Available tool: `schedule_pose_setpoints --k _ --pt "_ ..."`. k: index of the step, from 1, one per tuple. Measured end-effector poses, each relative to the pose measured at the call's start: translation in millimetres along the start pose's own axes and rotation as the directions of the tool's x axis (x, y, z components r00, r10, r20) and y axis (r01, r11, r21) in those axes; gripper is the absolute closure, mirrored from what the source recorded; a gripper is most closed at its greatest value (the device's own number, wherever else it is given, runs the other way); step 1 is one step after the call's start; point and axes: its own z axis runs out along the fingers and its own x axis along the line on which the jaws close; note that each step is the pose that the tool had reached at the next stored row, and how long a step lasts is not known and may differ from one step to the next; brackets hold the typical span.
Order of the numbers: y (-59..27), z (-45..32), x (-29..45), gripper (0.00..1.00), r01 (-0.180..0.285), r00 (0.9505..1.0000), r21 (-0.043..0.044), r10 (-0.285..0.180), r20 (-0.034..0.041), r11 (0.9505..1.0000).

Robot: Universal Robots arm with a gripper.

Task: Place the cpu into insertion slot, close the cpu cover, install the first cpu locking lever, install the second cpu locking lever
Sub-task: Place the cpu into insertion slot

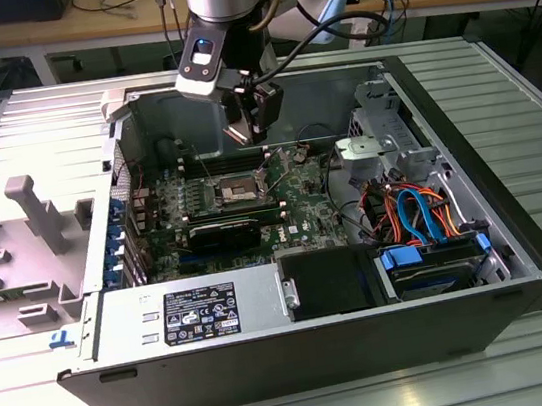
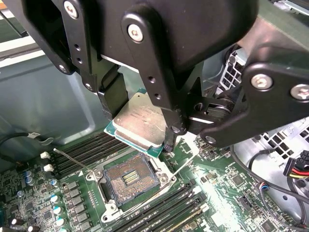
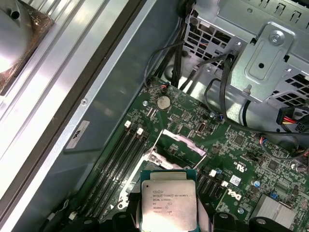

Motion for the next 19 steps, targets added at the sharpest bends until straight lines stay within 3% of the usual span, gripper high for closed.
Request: schedule_pose_setpoints --k 19 --pt "0.0 0.2 0.0 0.45 -0.039 0.9992 -0.0008 0.039 0.0035 0.9992"
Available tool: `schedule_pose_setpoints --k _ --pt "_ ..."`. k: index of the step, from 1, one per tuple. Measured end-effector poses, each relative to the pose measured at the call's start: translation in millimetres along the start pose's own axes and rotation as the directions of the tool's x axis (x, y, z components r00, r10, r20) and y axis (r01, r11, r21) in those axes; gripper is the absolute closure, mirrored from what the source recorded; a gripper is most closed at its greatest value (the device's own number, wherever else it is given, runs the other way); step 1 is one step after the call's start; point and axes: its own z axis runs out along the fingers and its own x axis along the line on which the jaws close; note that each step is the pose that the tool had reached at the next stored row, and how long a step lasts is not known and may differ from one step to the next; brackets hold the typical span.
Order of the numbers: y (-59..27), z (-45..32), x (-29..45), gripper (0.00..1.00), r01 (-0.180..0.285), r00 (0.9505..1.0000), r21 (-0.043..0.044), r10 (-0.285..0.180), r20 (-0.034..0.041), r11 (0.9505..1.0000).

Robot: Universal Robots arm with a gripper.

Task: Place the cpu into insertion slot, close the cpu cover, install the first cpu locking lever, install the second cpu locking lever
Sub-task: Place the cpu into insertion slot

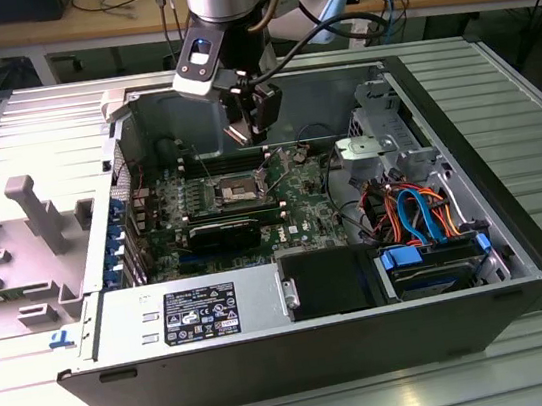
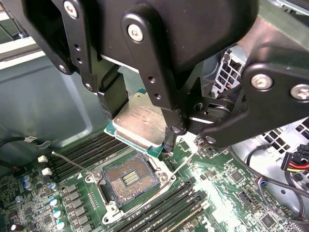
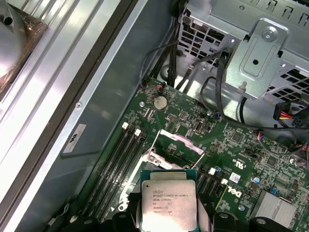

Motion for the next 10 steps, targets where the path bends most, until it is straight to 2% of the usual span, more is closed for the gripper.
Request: schedule_pose_setpoints --k 10 --pt "0.0 0.1 0.0 0.45 -0.022 0.9997 -0.0004 0.022 0.0020 0.9997"
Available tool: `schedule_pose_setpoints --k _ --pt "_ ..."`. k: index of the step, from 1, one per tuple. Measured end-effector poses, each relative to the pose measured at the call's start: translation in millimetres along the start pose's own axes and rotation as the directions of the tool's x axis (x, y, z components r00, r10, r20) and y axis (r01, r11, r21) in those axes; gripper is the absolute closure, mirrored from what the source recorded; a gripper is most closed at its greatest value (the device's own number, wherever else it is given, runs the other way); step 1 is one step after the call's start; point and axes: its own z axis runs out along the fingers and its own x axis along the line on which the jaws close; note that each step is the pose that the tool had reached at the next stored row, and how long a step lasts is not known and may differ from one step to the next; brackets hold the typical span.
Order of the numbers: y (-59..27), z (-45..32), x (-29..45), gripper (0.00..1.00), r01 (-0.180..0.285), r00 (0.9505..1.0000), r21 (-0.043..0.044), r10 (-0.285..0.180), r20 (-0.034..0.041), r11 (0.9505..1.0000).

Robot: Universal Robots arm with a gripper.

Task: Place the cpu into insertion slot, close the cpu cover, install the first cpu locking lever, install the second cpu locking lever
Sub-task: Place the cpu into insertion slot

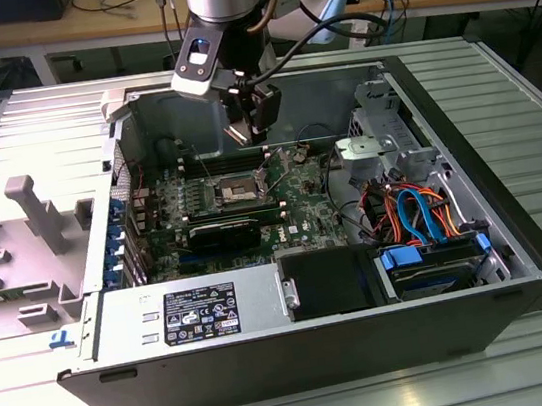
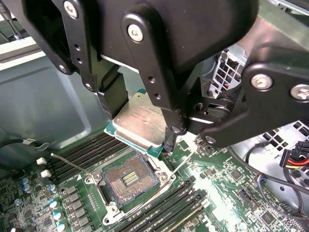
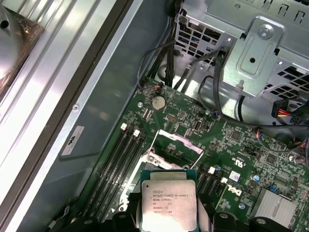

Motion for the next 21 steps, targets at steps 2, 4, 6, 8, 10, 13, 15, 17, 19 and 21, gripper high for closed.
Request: schedule_pose_setpoints --k 2,4,6,8,10,13,15,17,19,21 --pt "0.0 0.0 0.0 0.45 -0.004 1.0000 -0.0001 0.004 0.0004 1.0000" --pt "0.0 0.0 0.0 0.45 -0.009 1.0000 -0.0002 0.009 0.0008 1.0000" --pt "0.0 0.0 0.0 0.45 -0.013 0.9999 -0.0002 0.013 0.0012 0.9999" --pt "0.0 0.1 0.0 0.45 -0.017 0.9999 -0.0004 0.017 0.0016 0.9999" --pt "0.0 0.1 0.0 0.45 -0.022 0.9997 -0.0005 0.022 0.0020 0.9997" --pt "0.0 0.1 0.0 0.45 -0.029 0.9996 -0.0006 0.029 0.0026 0.9996" --pt "0.0 0.1 0.0 0.45 -0.035 0.9994 -0.0007 0.035 0.0031 0.9994" --pt "0.0 0.2 0.0 0.45 -0.041 0.9992 -0.0008 0.041 0.0036 0.9992" --pt "0.0 0.2 0.0 0.45 -0.047 0.9989 -0.0009 0.047 0.0042 0.9989" --pt "0.0 0.3 0.0 0.45 -0.053 0.9986 -0.0011 0.053 0.0047 0.9986"
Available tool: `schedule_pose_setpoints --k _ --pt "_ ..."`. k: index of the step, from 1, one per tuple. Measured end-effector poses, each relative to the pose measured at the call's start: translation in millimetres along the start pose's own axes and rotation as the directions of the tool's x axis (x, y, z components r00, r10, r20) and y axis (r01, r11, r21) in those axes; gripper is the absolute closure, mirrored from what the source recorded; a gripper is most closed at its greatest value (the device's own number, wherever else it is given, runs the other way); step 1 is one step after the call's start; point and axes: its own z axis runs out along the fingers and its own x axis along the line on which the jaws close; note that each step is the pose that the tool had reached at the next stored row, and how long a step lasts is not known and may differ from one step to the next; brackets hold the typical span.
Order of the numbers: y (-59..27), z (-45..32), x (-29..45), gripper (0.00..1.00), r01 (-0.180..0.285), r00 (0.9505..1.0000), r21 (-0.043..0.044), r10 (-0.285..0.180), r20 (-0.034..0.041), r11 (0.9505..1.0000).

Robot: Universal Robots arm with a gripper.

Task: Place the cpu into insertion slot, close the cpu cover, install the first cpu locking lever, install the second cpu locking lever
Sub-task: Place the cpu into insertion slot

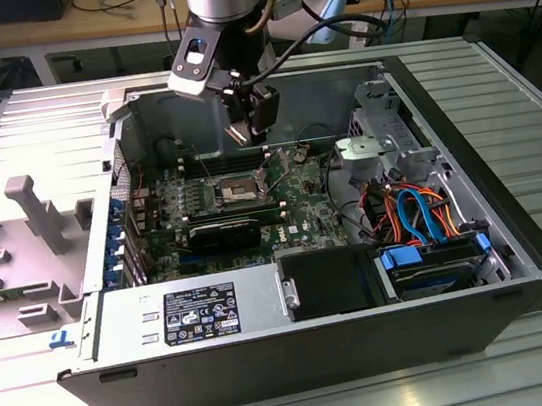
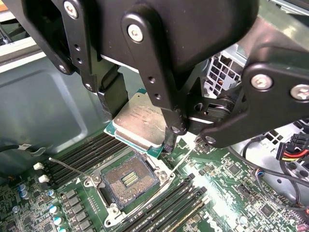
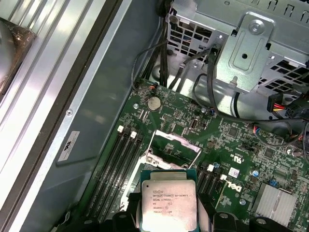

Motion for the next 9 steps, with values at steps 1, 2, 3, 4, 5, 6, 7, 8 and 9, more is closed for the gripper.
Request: schedule_pose_setpoints --k 1,2,3,4,5,6,7,8,9 --pt "0.0 0.0 0.0 0.45 -0.003 1.0000 -0.0001 0.003 0.0003 1.0000" --pt "0.0 0.0 0.0 0.45 -0.006 1.0000 -0.0002 0.006 0.0005 1.0000" --pt "0.0 0.1 0.0 0.45 -0.010 1.0000 -0.0002 0.010 0.0009 1.0000" --pt "0.0 0.1 0.0 0.45 -0.012 0.9999 -0.0002 0.012 0.0011 0.9999" --pt "0.0 0.1 0.0 0.45 -0.015 0.9999 -0.0003 0.015 0.0013 0.9999" --pt "0.0 0.1 0.0 0.45 -0.016 0.9999 -0.0003 0.016 0.0015 0.9999" --pt "0.0 0.1 0.0 0.45 -0.018 0.9998 -0.0004 0.018 0.0016 0.9998" --pt "0.0 0.1 0.0 0.45 -0.020 0.9998 -0.0004 0.020 0.0018 0.9998" --pt "0.0 0.1 0.0 0.45 -0.021 0.9998 -0.0005 0.021 0.0019 0.9998"
